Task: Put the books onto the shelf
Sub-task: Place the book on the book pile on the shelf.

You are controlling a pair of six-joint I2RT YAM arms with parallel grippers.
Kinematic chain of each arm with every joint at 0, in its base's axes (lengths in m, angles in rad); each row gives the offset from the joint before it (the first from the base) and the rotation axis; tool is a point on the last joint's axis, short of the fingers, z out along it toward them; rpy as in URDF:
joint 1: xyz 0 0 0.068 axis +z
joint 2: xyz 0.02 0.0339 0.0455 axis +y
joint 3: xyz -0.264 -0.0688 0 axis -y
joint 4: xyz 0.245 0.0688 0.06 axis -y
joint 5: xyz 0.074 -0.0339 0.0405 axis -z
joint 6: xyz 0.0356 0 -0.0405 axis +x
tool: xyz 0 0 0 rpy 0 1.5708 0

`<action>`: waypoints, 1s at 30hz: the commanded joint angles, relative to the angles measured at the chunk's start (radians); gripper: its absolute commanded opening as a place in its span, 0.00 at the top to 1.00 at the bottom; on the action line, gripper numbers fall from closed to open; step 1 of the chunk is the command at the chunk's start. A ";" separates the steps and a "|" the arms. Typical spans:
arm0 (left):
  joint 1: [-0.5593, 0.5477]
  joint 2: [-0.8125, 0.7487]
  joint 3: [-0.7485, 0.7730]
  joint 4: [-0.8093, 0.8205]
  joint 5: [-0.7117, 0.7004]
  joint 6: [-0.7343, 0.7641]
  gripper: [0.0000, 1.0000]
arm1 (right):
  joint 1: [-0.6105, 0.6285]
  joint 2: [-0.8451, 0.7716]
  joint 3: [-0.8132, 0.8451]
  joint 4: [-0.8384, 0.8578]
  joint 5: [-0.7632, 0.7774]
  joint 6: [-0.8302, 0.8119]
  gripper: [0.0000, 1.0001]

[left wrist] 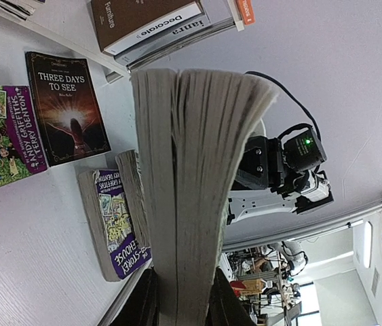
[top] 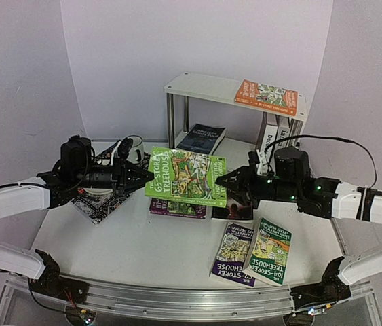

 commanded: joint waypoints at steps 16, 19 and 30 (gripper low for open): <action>-0.003 0.054 0.079 0.115 -0.003 -0.038 0.85 | 0.001 0.023 0.048 0.092 -0.157 0.031 0.59; -0.003 0.058 0.078 0.110 -0.019 -0.038 0.83 | 0.001 0.032 0.053 0.092 -0.168 0.027 0.72; 0.004 -0.016 0.083 -0.008 -0.145 0.039 0.12 | -0.008 -0.020 0.167 -0.030 -0.113 -0.067 1.00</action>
